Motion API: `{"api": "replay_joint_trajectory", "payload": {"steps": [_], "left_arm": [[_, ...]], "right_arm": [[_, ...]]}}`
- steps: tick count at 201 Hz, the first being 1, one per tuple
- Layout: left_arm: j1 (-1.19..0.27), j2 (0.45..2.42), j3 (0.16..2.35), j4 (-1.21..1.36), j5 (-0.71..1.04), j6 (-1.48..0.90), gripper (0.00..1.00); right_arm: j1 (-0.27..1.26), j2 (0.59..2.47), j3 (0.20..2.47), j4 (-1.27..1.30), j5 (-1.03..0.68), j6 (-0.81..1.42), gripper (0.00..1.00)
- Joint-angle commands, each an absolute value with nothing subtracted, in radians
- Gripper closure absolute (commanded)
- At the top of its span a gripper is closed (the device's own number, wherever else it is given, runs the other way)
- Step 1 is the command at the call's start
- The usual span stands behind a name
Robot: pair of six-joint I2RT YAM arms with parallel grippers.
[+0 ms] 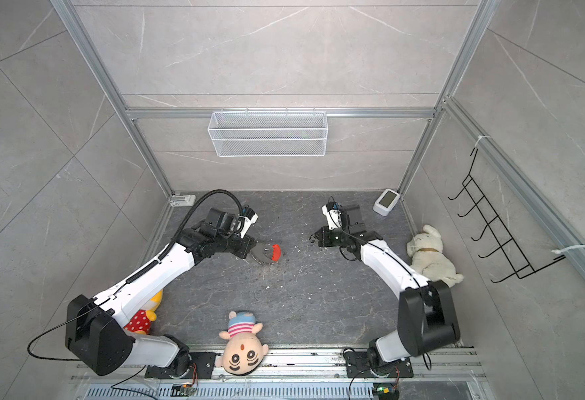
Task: Put the keys on the keyring
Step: 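Move the right gripper with the key toward the keyring in the left gripper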
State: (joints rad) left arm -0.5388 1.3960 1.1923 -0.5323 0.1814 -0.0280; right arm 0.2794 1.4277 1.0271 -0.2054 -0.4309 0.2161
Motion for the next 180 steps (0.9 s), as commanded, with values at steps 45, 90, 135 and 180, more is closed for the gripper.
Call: {"api": "replay_joint_trajectory", "payload": {"steps": [45,90,135,180], "left_arm": [[-0.540,1.281,1.180,-0.292,0.273,-0.072,1.00],[-0.544,1.260,1.125,-0.210,0.367,-0.063,1.00],[-0.572,1.264,1.099,-0.157,0.377,-0.060,1.00],[-0.574,1.266,1.124,-0.161,0.456,-0.069,1.00]], "right_arm": [[0.291,1.329,1.094,-0.182,-0.910,0.269,1.00],[0.331,1.302,1.145,-0.226,-0.998,0.252,1.00],[0.420,1.322,1.183,-0.308,-0.827,0.279,1.00],[0.450,1.361,1.205,-0.252,-0.901,0.279,1.00]]}}
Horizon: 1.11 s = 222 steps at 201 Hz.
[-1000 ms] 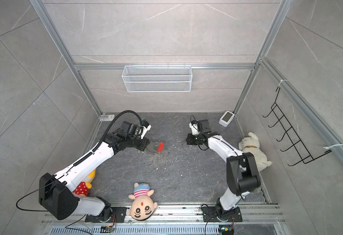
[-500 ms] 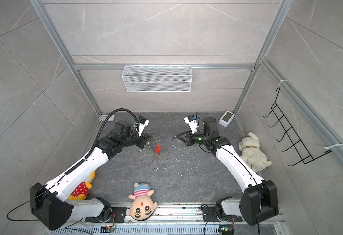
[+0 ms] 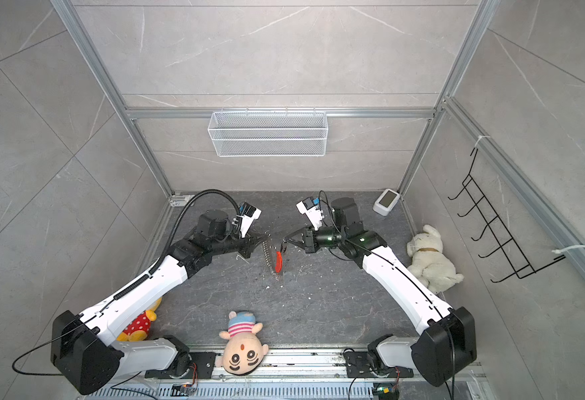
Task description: Put the keys on the keyring
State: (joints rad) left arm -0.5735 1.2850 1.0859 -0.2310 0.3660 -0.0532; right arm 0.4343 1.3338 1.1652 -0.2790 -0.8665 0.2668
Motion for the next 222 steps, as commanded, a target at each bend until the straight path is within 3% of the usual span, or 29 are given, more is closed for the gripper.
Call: {"api": "replay_joint_trajectory", "payload": {"steps": [1,67,147,189,222], "left_arm": [[-0.574,1.266,1.123,-0.161,0.456,-0.070,1.00],[-0.584,1.308,1.123,-0.098,0.620,-0.064,1.00],[-0.585,1.296,1.134,-0.128,0.587,-0.052,1.00],[-0.586,1.293,1.132,-0.167,0.506,-0.035,1.00],[-0.586,1.287,1.145,-0.208,0.510,-0.008,1.00]], "right_arm": [[0.451,1.363,1.205,-0.250,-0.901,0.279,1.00],[0.474,1.456,1.306,-0.325,-0.891,0.207,1.00],[0.472,1.456,1.315,-0.414,-0.816,0.135,1.00],[0.436,1.334,1.294,-0.458,-0.823,0.129,1.00],[0.426,1.278,1.291,-0.605,-0.636,0.040,1.00]]}}
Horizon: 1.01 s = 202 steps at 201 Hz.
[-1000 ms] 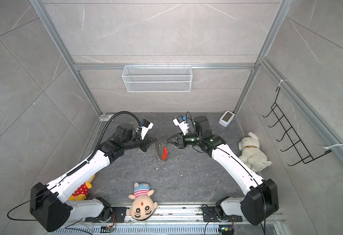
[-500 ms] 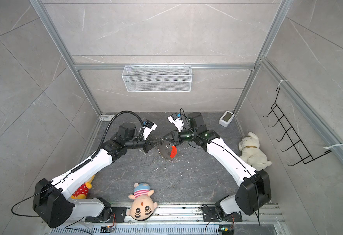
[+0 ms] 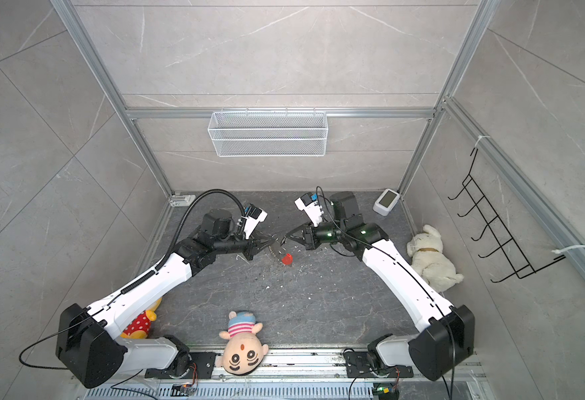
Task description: Put the keys on the keyring
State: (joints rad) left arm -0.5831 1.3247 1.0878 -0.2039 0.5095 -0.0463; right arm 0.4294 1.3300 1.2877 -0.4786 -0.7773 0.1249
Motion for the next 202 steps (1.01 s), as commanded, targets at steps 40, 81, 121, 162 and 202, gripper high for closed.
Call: {"api": "replay_joint_trajectory", "payload": {"steps": [40,81,121,162,202], "left_arm": [[-0.586,1.284,1.158,-0.216,0.574,-0.017,1.00],[-0.588,1.288,1.151,-0.192,0.595,-0.048,1.00],[-0.589,1.294,1.160,-0.195,0.608,-0.058,1.00],[-0.591,1.308,1.173,-0.197,0.623,-0.062,1.00],[-0.593,1.315,1.178,-0.198,0.632,-0.061,1.00]], "right_arm": [[0.430,1.362,1.313,-0.593,-0.685,0.028,1.00],[0.459,1.428,1.293,-0.408,-0.839,0.117,1.00],[0.473,1.462,1.281,-0.321,-0.897,0.161,1.00],[0.473,1.467,1.285,-0.331,-0.896,0.150,1.00],[0.475,1.495,1.312,-0.351,-0.887,0.139,1.00]]}}
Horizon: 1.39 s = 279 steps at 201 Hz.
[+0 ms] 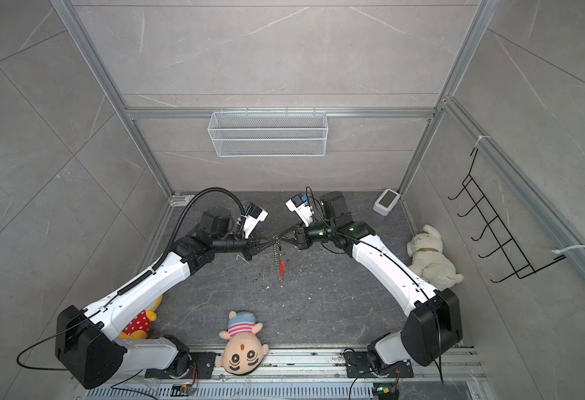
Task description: Put the keys on the keyring
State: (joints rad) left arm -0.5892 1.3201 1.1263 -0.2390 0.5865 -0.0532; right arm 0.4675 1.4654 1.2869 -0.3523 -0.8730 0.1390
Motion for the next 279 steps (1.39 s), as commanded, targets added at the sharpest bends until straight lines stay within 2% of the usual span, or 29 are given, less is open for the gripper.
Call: {"api": "replay_joint_trajectory", "payload": {"steps": [1,210,279], "left_arm": [[-0.593,1.315,1.179,-0.198,0.633,-0.062,1.00],[-0.596,1.355,1.216,-0.255,0.640,-0.060,1.00],[-0.596,1.361,1.224,-0.257,0.650,-0.061,1.00]], "right_arm": [[0.477,1.495,1.313,-0.352,-0.887,0.139,1.00],[0.489,1.423,1.329,-0.433,-0.795,0.076,1.00],[0.489,1.456,1.355,-0.431,-0.815,0.079,1.00]]}}
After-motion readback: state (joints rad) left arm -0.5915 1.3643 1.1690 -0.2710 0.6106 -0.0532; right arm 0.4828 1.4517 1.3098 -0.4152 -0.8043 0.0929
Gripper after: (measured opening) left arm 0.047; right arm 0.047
